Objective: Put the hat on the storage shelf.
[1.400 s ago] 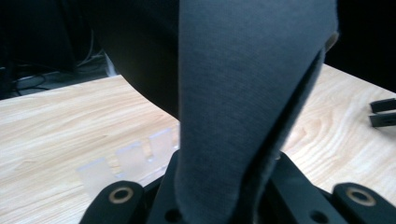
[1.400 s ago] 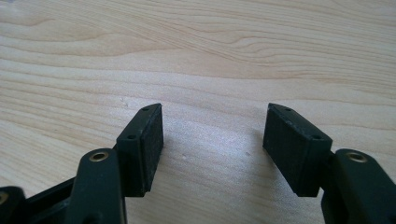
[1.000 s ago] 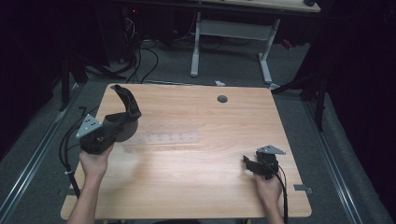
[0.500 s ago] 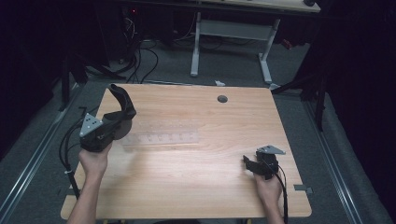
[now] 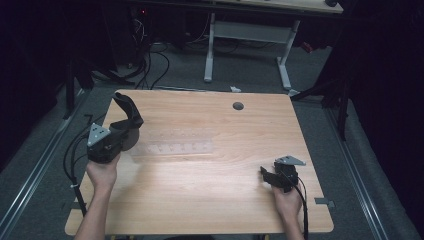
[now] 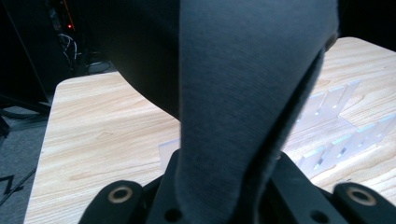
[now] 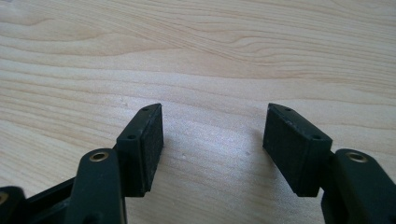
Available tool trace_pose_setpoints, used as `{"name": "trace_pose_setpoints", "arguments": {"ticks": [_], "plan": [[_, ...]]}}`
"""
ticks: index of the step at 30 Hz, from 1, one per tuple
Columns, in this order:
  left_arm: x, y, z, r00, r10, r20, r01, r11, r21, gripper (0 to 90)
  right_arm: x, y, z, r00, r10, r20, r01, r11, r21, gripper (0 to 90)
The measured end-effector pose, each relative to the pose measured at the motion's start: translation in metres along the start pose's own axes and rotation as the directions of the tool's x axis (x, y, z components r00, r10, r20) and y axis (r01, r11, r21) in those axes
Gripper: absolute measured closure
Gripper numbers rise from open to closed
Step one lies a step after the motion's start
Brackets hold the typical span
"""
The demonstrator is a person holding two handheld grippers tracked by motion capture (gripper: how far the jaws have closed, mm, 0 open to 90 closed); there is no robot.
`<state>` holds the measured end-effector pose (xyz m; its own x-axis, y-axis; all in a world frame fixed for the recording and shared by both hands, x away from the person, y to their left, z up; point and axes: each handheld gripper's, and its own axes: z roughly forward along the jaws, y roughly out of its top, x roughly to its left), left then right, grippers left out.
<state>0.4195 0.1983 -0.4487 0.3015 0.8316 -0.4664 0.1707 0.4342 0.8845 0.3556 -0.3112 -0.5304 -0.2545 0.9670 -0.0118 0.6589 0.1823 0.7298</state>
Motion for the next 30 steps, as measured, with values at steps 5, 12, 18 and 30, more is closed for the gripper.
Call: {"name": "trace_pose_setpoints", "arguments": {"ticks": [5, 12, 18, 30], "plan": [[-0.001, 0.000, 0.001, 1.0000, 0.001, -0.004, -0.001, 1.0000, 0.002, 85.5, 0.000, 0.000, 0.000, 1.0000, 0.004, -0.001, -0.004, 1.000, 0.002, 38.4], [-0.003, -0.002, 0.002, 0.9999, -0.001, -0.013, 0.001, 1.0000, -0.003, 85.6, 0.000, 0.000, 0.000, 1.0000, 0.004, -0.001, -0.004, 1.000, 0.000, 38.4], [-0.008, -0.004, 0.005, 0.9994, 0.004, -0.035, -0.004, 1.0000, 0.005, 85.6, 0.000, 0.000, 0.000, 1.0000, 0.004, -0.002, -0.004, 1.000, 0.001, 38.3], [-0.010, -0.005, 0.004, 0.9983, 0.030, -0.050, -0.030, 0.9995, -0.002, 85.5, 0.000, 0.000, 0.000, 1.0000, 0.003, -0.001, -0.003, 1.000, 0.000, 38.2]]}}
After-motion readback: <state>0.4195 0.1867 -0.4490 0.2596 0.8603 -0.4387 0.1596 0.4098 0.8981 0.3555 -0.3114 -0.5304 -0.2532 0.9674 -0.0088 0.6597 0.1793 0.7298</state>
